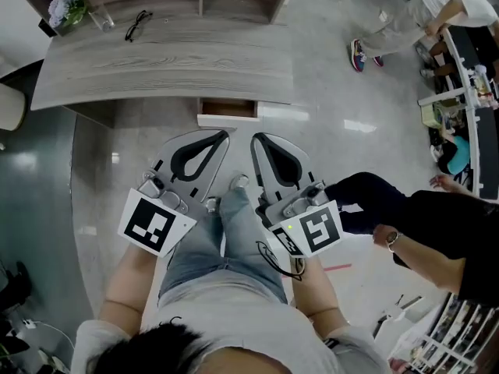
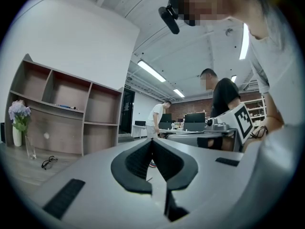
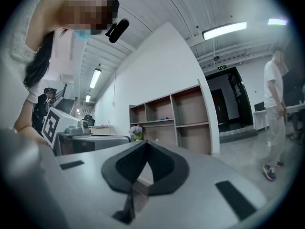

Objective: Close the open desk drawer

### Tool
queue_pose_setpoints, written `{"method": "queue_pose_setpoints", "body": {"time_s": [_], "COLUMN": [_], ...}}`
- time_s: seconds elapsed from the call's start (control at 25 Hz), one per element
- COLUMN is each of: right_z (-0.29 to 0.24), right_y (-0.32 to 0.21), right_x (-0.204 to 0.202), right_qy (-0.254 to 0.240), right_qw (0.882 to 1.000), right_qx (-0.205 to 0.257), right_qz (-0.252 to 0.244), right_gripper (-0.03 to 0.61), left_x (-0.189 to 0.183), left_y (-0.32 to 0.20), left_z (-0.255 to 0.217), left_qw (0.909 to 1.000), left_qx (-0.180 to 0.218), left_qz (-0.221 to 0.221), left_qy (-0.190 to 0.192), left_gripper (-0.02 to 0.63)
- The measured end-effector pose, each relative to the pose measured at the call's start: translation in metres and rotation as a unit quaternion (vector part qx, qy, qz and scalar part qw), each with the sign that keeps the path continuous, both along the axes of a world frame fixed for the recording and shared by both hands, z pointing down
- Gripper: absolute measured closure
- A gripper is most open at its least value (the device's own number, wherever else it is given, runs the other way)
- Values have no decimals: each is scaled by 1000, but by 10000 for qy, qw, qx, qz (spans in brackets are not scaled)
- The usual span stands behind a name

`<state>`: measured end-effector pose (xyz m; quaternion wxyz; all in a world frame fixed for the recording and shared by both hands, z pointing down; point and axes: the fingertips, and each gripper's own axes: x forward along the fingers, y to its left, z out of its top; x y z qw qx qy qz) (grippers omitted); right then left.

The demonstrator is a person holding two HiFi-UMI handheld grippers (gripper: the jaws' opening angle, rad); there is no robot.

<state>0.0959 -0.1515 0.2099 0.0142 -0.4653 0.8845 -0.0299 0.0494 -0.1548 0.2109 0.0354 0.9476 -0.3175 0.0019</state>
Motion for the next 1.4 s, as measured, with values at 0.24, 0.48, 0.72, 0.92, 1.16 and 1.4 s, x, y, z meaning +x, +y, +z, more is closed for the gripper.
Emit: {"method": "queue_pose_setpoints", "body": {"time_s": [0.24, 0.48, 0.72, 0.92, 1.16, 1.4], "right_z": [21, 56, 108, 153, 204, 247], "right_y": [-17, -33, -47, -58, -67, -77], "right_x": [12, 18, 18, 14, 8, 5], "right_qy": [21, 100, 183, 207, 126, 151], "right_qw": [10000, 9998, 9995, 9989, 9983, 9980], "right_qx": [-38, -25, -184, -345, -486, -524], "right_qz": [78, 153, 198, 248, 295, 309], "right_gripper": [571, 571, 571, 571, 571, 571], "left_x": [10, 14, 16, 17, 15, 13], "left_y": [-11, -17, -20, -22, -23, -32], "left_z": [12, 33, 69, 100, 141, 180], "left_qw": [10000, 10000, 9999, 9998, 9996, 9995], "left_qx": [36, 80, 3, -51, -129, -71], "left_qz": [-31, 11, 64, 137, 218, 258], "left_qy": [-32, -16, -124, -133, -134, -173], "left_gripper": [603, 603, 603, 603, 603, 603]}}
